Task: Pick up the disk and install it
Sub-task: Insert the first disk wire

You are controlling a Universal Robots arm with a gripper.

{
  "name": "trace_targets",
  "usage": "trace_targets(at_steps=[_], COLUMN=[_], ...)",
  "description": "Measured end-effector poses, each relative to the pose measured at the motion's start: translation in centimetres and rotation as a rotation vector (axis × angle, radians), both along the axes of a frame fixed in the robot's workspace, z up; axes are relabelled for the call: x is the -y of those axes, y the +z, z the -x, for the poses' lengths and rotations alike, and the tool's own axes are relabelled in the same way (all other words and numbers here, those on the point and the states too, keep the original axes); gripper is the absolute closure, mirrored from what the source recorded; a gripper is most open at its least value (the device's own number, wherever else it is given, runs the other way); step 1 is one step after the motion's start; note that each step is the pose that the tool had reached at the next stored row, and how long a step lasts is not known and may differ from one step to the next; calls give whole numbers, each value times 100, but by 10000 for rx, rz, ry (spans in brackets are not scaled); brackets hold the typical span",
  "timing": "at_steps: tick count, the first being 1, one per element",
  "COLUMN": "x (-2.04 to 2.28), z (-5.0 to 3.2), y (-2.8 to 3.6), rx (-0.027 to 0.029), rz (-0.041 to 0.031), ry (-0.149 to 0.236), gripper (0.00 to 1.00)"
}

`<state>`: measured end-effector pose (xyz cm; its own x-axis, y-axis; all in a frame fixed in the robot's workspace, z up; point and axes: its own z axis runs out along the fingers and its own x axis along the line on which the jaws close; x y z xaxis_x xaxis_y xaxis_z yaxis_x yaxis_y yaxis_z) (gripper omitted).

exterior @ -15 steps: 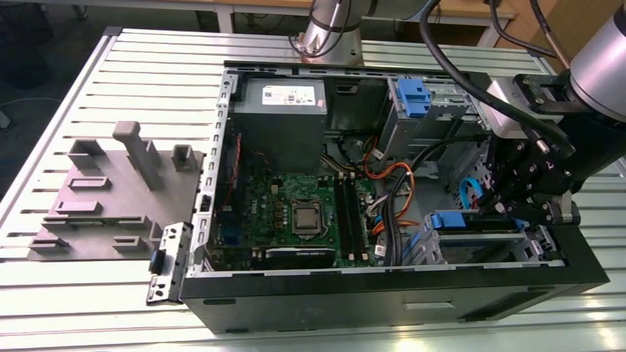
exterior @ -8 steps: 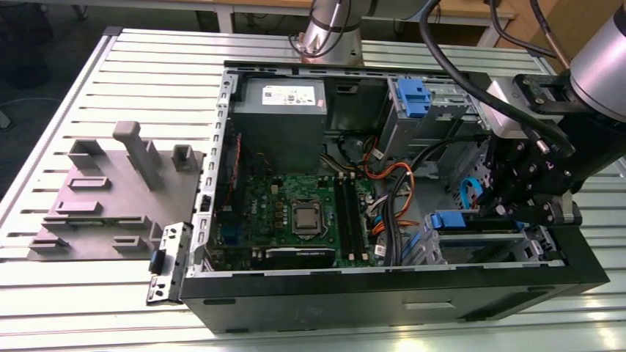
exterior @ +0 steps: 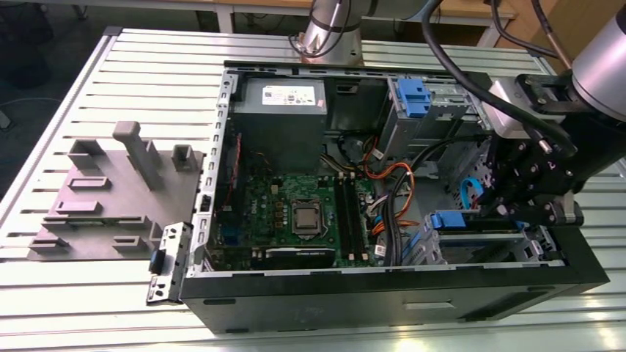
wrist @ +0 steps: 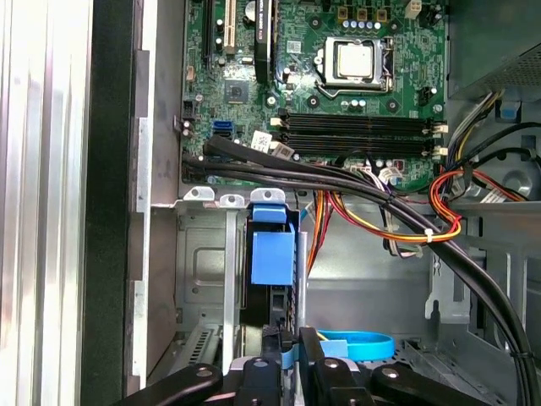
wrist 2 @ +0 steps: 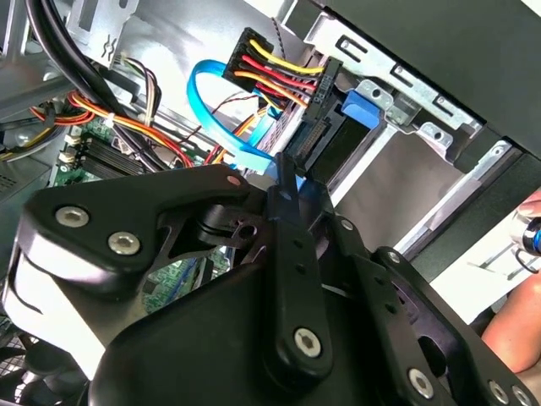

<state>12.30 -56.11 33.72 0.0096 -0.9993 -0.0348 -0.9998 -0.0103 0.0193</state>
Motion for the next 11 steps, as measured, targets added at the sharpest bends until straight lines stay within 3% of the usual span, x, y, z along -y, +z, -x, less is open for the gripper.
trace_targets(at_steps=[8,11], x=[0,0], z=[-2,-2], y=[0,0], rx=[-8,-9], rz=[1,1], ry=[0,0], gripper=[76,84])
